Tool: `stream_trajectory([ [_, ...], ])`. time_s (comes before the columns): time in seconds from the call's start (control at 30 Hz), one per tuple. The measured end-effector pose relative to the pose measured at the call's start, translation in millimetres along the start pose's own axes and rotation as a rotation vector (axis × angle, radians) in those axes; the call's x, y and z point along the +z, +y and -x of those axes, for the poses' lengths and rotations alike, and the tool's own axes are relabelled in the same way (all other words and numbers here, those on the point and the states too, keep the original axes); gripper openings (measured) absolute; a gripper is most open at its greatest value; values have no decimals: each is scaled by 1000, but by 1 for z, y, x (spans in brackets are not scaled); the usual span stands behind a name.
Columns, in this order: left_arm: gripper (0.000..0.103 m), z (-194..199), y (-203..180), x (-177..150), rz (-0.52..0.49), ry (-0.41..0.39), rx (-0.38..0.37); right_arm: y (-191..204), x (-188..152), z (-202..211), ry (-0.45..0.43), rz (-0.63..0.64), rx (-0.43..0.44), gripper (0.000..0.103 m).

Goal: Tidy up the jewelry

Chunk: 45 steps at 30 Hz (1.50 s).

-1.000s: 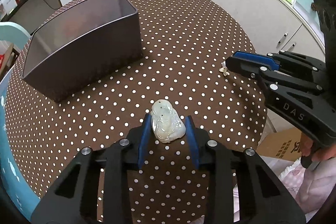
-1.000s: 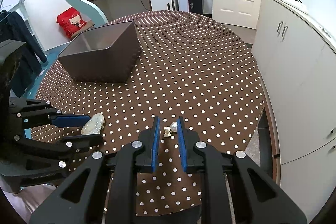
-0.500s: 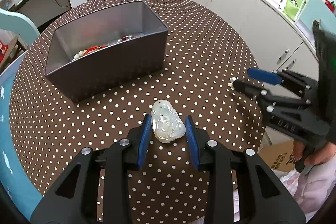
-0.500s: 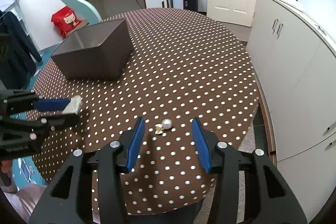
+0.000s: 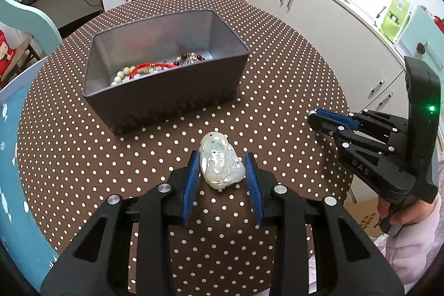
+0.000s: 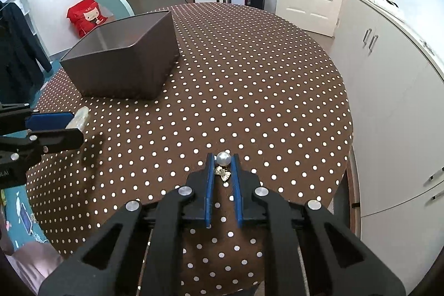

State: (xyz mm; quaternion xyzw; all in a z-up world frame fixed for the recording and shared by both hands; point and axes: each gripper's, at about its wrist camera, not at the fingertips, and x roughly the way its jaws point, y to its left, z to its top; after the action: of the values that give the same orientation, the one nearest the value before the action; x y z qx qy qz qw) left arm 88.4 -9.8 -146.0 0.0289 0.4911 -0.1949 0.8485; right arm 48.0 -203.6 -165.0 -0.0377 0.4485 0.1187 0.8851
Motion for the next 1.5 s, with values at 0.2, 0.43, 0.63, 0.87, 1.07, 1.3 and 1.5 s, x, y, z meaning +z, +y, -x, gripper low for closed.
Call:
stream_trajectory([
  [0.2, 33, 17, 10, 0, 5, -41, 5, -2, 13, 12, -35, 7, -2, 11],
  [0.43, 33, 39, 16, 13, 10, -104, 16, 4, 33, 27, -87, 36, 4, 11],
  [0.63, 33, 48, 17, 19, 15, -133, 20, 4, 40, 39, -115, 61, 8, 11],
  [0.87, 33, 42, 15, 18, 16, -113, 13, 2, 19, 14, -36, 17, -9, 41],
  [1.07, 33, 36, 16, 17, 19, -104, 11, -1, 9, 7, -6, 1, 1, 41],
  [1.3, 33, 32, 19, 17, 29, -92, 20, -14, 9, -7, 3, -13, -31, 14],
  [1.5, 10, 31, 22, 21, 39, -95, 21, -11, 14, -3, -9, -4, -23, 8],
])
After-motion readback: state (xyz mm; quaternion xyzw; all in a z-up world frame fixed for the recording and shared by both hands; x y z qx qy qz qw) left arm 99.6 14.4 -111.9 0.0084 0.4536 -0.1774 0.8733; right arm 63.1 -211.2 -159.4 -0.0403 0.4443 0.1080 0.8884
